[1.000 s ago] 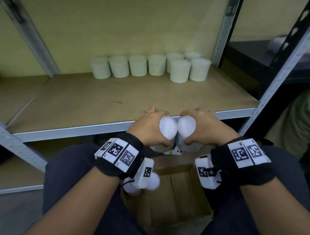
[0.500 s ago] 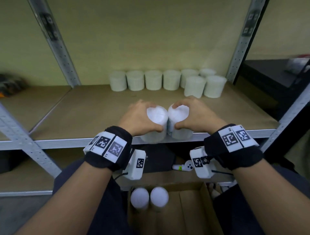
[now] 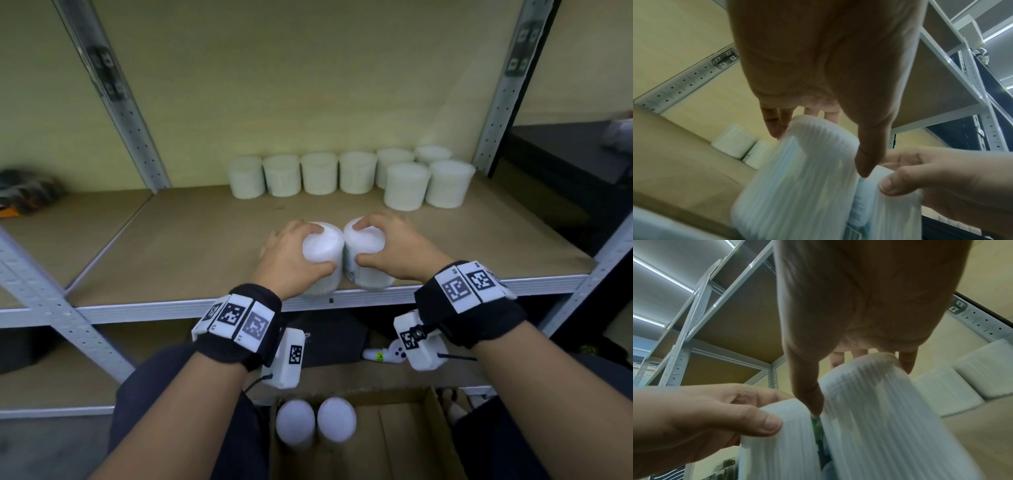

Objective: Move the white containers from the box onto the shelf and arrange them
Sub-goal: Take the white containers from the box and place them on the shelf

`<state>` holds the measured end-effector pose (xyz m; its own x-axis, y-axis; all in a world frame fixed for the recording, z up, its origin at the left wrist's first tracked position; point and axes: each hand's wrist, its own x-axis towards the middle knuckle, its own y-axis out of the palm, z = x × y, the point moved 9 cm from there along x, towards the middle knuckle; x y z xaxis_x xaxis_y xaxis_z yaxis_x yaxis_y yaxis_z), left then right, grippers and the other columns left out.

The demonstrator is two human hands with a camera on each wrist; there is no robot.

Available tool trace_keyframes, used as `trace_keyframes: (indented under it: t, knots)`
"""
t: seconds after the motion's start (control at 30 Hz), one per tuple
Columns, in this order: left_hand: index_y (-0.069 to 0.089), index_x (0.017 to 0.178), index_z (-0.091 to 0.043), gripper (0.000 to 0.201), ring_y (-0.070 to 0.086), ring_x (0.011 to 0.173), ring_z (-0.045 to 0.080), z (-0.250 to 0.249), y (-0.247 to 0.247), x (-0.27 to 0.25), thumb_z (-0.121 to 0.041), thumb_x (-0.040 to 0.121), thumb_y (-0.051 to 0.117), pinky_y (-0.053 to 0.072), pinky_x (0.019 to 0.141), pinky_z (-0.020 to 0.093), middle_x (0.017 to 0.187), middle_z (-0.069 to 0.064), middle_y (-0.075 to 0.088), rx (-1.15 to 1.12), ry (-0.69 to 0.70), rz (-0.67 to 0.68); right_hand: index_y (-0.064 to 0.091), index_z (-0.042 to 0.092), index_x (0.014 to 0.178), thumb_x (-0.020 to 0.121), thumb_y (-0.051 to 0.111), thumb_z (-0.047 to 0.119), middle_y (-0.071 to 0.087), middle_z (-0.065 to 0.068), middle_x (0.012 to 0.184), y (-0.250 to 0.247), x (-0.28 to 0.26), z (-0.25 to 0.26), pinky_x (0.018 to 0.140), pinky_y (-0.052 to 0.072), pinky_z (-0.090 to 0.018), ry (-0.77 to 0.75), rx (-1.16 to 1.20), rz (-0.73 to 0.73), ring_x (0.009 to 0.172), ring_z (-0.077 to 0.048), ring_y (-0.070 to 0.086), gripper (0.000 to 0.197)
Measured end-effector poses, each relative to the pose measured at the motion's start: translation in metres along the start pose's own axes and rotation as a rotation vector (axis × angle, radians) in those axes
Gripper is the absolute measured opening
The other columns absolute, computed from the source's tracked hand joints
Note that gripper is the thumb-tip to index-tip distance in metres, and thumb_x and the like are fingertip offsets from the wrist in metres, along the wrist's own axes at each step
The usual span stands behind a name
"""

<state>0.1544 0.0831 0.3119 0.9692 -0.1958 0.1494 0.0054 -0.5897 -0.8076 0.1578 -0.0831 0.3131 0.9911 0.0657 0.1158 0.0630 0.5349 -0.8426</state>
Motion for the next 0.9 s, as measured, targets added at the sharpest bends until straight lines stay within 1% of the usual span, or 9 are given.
trace_keyframes:
  t: [0.13,0.23,0.33,0.43,0.5,0.63,0.73,0.8,0.9]
  knots:
    - [0.05,0.126,-0.035,0.058,0.033,0.126,0.02,-0.01,-0.007,-0.006,-0.044,0.073,0.071,0.032,0.104,0.04,0.135,-0.011,0.042,0.056,0.04,-0.032,0.053,0.034,0.125,0.072,0.072,0.041,0.043,0.007,0.137,-0.003,-0.01,0.005,0.114,0.025,-0.042,-0.033,-0.063,-0.018,0.136,-0.023,0.024,0.057]
    - [0.054,0.119,-0.036,0.046,0.034,0.122,0.014,-0.024,-0.016,-0.015,-0.043,0.076,0.068,0.031,0.101,0.035,0.125,-0.012,0.045,0.073,0.106,-0.099,0.053,0.032,0.126,0.076,0.068,0.037,0.042,0.008,0.135,-0.011,-0.022,0.011,0.111,0.027,-0.037,-0.04,-0.111,-0.046,0.131,-0.019,0.027,0.052]
    - [0.058,0.115,-0.03,0.036,0.041,0.117,0.014,-0.028,-0.015,-0.018,-0.037,0.081,0.064,0.035,0.104,0.036,0.118,-0.009,0.051,0.102,0.104,-0.048,0.056,0.025,0.124,0.081,0.063,0.027,0.047,0.002,0.131,-0.017,-0.03,0.014,0.108,0.029,-0.036,-0.034,-0.16,-0.024,0.129,-0.019,0.033,0.044]
    - [0.058,0.117,-0.022,0.036,0.043,0.119,0.018,-0.028,-0.011,-0.018,-0.029,0.082,0.062,0.037,0.105,0.037,0.121,-0.003,0.052,0.169,0.081,0.021,0.057,0.02,0.125,0.085,0.059,0.019,0.05,-0.002,0.134,-0.017,-0.033,0.015,0.116,0.027,-0.036,-0.039,-0.169,0.028,0.132,-0.021,0.036,0.041]
    - [0.058,0.119,-0.02,0.036,0.043,0.12,0.019,-0.031,-0.01,-0.019,-0.024,0.084,0.06,0.038,0.104,0.036,0.123,-0.002,0.052,0.194,0.081,0.043,0.058,0.019,0.125,0.086,0.056,0.016,0.053,-0.003,0.135,-0.018,-0.033,0.015,0.117,0.025,-0.034,-0.046,-0.169,0.025,0.133,-0.022,0.038,0.039]
    - [0.059,0.119,-0.019,0.033,0.043,0.12,0.019,-0.034,-0.011,-0.017,-0.014,0.087,0.054,0.037,0.101,0.03,0.125,0.0,0.053,0.209,0.1,0.025,0.06,0.021,0.123,0.087,0.053,0.014,0.056,-0.002,0.13,-0.02,-0.033,0.014,0.106,0.037,-0.033,-0.038,-0.158,0.006,0.13,-0.019,0.039,0.037]
    - [0.059,0.121,-0.018,0.034,0.041,0.122,0.018,-0.034,-0.011,-0.013,-0.012,0.089,0.053,0.033,0.097,0.023,0.127,-0.001,0.053,0.195,0.109,0.008,0.062,0.024,0.119,0.085,0.055,0.017,0.056,-0.004,0.129,-0.019,-0.026,0.009,0.102,0.044,-0.036,-0.01,-0.147,-0.004,0.125,-0.019,0.046,0.036]
    - [0.059,0.123,-0.018,0.034,0.041,0.124,0.018,-0.034,-0.009,-0.008,-0.011,0.09,0.052,0.031,0.099,0.022,0.13,-0.001,0.053,0.188,0.118,-0.008,0.063,0.026,0.117,0.084,0.055,0.017,0.055,-0.006,0.129,-0.019,-0.019,0.005,0.098,0.047,-0.037,0.012,-0.137,-0.01,0.119,-0.021,0.052,0.035]
    - [0.059,0.124,-0.017,0.034,0.04,0.126,0.017,-0.034,-0.007,0.002,-0.01,0.091,0.051,0.029,0.1,0.019,0.131,-0.001,0.054,0.186,0.137,-0.031,0.063,0.024,0.117,0.085,0.056,0.016,0.055,-0.008,0.128,-0.019,-0.008,0.0,0.093,0.049,-0.034,0.041,-0.135,-0.014,0.112,-0.023,0.055,0.034]
